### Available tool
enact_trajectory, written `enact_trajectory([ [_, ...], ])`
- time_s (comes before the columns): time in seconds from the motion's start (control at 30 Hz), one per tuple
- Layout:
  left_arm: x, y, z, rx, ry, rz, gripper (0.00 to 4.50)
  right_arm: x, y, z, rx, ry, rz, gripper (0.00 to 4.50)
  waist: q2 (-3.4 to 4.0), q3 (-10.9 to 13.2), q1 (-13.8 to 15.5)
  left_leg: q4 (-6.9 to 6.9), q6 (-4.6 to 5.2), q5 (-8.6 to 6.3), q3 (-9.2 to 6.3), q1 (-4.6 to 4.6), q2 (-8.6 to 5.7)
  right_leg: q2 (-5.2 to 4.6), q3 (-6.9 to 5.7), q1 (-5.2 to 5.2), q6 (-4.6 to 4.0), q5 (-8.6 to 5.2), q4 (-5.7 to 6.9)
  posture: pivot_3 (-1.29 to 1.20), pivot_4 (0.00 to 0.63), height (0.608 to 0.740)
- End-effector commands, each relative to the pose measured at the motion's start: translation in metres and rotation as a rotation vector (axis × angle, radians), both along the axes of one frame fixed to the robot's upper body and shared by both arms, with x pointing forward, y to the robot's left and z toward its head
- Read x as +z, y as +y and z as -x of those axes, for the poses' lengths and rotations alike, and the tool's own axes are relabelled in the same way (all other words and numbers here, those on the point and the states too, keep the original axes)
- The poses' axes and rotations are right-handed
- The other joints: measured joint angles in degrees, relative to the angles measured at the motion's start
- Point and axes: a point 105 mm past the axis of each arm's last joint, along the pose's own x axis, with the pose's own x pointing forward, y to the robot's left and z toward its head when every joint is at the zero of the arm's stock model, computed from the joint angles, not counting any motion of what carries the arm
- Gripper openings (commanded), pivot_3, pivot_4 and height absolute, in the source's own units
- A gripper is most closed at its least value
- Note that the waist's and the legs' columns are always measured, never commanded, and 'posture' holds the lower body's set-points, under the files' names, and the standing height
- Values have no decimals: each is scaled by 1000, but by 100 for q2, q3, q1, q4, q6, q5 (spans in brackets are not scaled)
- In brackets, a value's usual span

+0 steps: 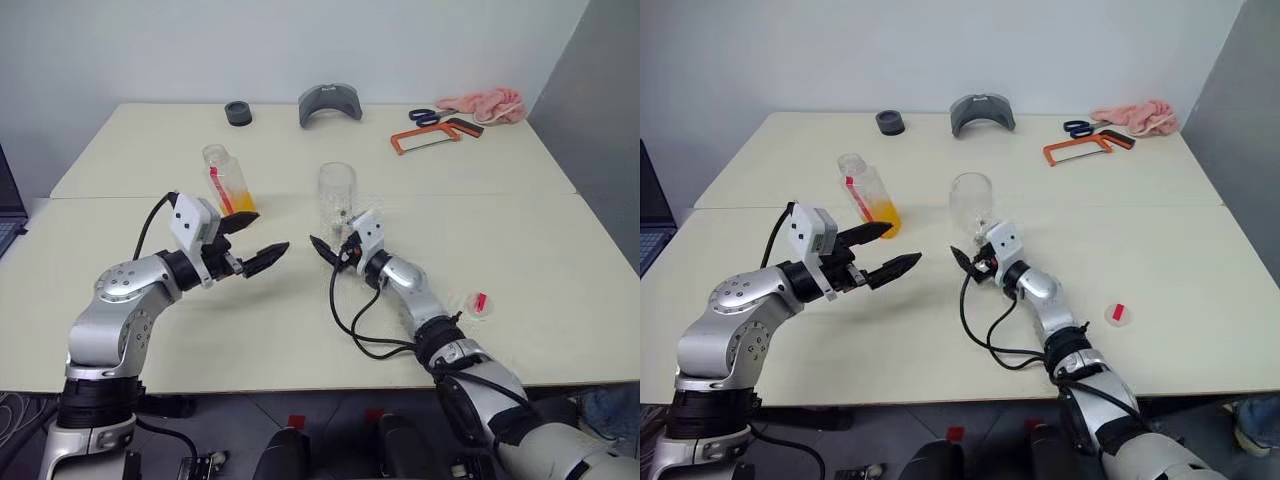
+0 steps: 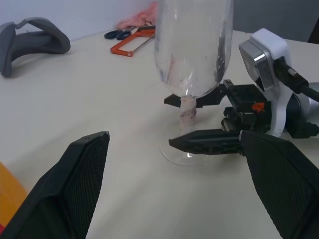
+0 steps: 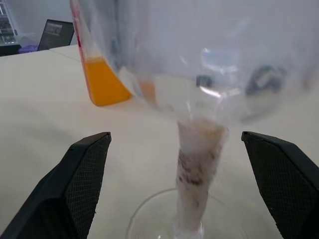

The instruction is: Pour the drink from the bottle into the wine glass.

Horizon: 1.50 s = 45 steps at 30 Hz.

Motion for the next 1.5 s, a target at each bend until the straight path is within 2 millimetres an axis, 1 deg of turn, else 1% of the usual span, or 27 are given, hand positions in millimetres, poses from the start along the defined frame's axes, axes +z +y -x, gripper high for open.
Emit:
enact_trajectory([
  [0.03,20,-5,8,-22,-82,18,4500,16,-6,1,3,-52,-27,4477,0,0,1,0,0,0,0,0,0,0,0,0,0,0,0,0,150,740],
  [0.27,24,-4,14,-8,-103,53,4500,13,-17,7,12,-48,-3,4477,0,0,3,0,1,0,1,0,2,0,0,0,0,0,0,0,150,740],
  [0.37,24,-3,16,3,-109,62,4500,13,-20,11,26,-60,24,4477,0,0,6,-1,1,-1,1,0,2,1,0,0,0,0,0,0,150,740],
  [0.47,22,-2,17,23,-111,79,4500,10,-28,17,42,-70,82,4477,0,0,13,1,1,-1,1,-1,1,-1,0,0,0,0,-1,0,150,740],
  [0.57,11,5,15,64,-84,64,4500,7,-38,26,70,-63,124,4477,0,0,25,1,1,-1,1,0,-1,-3,0,2,0,0,-2,0,150,740],
  [0.63,-2,10,15,90,-49,37,4500,10,-48,35,86,-59,135,4477,0,0,36,1,2,-1,1,-1,0,-3,0,2,0,0,-2,0,150,740],
  [0.7,-12,23,9,179,-30,53,4500,14,-58,45,107,-54,140,4477,0,0,63,1,2,-1,1,0,0,-3,1,2,0,0,-2,0,150,740],
  [0.77,-20,38,2,272,-36,33,4500,18,-65,55,128,-45,136,4477,0,0,80,2,3,-1,0,-1,0,-3,0,2,1,0,-3,0,150,740],
  [0.83,-29,52,-5,369,-49,25,4500,27,-71,68,157,-47,118,4477,0,0,95,3,3,-2,3,1,0,0,0,3,1,0,-4,0,150,740],
  [0.93,-38,72,-19,511,-67,32,4500,43,-71,93,248,-39,94,4477,-1,0,147,3,3,-2,0,1,1,0,-2,4,1,-1,-4,0,150,740],
  [1.03,-38,74,-33,529,-72,55,4500,57,-64,115,319,-38,89,4477,-7,-2,207,8,3,-2,-6,-4,-1,-3,-8,6,1,-1,-5,0,150,740],
  [1.1,-36,72,-39,513,-78,59,4500,61,-61,121,336,-30,91,4477,-12,-5,230,10,3,-2,-11,-7,-4,-3,-13,6,2,-1,-6,0,150,740],
  [1.3,-23,69,-60,475,-78,85,4500,75,-55,131,353,-39,98,4477,-14,-6,250,9,3,-1,-11,-6,-11,-3,-14,8,2,-1,-6,0,150,740],
  [1.4,-20,69,-66,466,-79,84,4500,76,-53,132,354,-35,99,4477,-14,-6,243,9,3,-1,-10,-6,-12,0,-15,8,2,-1,-8,0,150,740],
  [1.5,-16,65,-76,447,-68,94,4500,77,-52,133,353,-39,108,4477,-14,-6,249,9,2,-1,-11,-6,-13,0,-17,7,2,-1,-8,0,150,740],
])
